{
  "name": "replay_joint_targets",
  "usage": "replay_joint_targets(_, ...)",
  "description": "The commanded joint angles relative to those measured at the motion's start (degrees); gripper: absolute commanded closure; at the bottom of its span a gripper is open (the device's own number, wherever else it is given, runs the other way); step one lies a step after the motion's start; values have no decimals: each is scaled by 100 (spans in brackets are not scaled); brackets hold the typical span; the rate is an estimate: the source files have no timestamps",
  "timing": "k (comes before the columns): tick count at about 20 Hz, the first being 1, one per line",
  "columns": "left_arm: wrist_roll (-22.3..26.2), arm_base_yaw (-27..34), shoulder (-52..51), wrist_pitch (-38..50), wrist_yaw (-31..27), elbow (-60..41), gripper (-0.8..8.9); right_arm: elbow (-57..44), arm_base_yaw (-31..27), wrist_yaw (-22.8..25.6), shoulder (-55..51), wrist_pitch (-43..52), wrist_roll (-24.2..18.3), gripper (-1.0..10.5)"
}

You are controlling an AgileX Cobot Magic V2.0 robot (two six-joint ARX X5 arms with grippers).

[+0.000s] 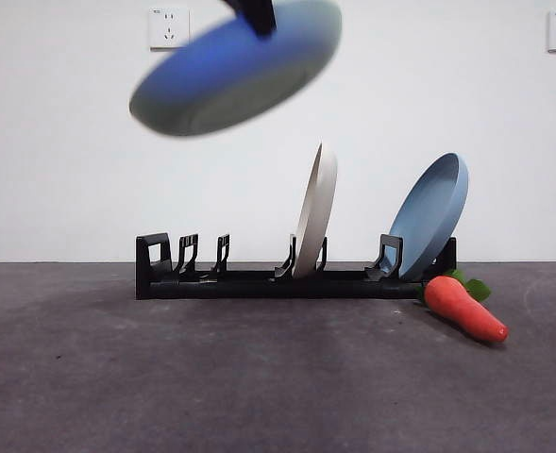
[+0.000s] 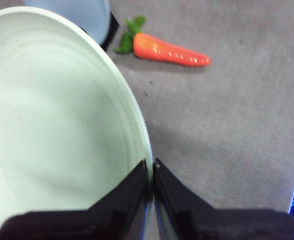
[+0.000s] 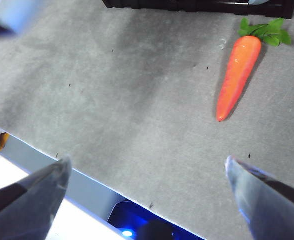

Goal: Take the green plate from the plate rack,put the plate on the table,take the carrot from the table,put the carrot in the plate

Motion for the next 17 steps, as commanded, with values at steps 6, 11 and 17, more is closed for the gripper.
replay_joint_targets(6, 319, -229, 699, 1565, -90, -1875, 819, 17, 13, -15, -7, 31, 72, 294)
replay_joint_targets(11, 424, -358, 1661, 2006, -350, -1926, 819, 17, 13, -13, -7, 11, 72, 294)
replay_joint_targets(17, 269, -400, 2081, 1963, -295, -1926, 763, 17, 13, 22, 35, 0, 72, 294)
